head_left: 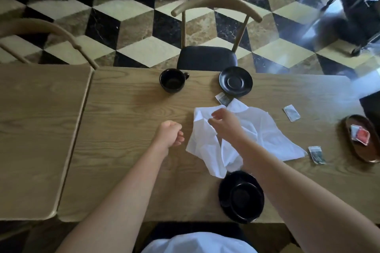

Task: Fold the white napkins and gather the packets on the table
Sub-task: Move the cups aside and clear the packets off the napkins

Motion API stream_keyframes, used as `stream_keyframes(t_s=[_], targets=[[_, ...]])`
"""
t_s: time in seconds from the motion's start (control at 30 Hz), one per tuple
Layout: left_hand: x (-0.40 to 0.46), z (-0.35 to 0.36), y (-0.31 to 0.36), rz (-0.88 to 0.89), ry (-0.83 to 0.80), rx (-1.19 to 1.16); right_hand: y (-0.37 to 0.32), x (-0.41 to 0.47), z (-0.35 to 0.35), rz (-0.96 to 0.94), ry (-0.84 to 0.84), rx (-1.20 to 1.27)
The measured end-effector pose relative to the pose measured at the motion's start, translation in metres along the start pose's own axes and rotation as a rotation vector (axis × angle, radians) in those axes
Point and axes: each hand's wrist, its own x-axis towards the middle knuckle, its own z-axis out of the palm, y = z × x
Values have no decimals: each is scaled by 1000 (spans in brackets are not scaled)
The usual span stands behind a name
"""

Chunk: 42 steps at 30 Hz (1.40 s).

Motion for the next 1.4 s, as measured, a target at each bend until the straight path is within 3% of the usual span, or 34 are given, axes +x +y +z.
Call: stream_keyframes(t_s=[0.33, 0.57, 0.77, 1.03, 1.4], targets=[[126, -16, 80, -72, 207, -468, -74, 181, 41, 3, -164, 143], [166, -14, 99, -150, 225, -523, -83, 244, 62, -6, -350, 82], [155, 7, 116, -94, 217, -405, -65, 238, 42, -27, -315, 241], [153, 116, 169, 29, 46, -231, -3, 235, -67, 97, -84, 479], [149, 218, 186, 11, -41, -86, 63, 229, -141, 270, -56, 731]])
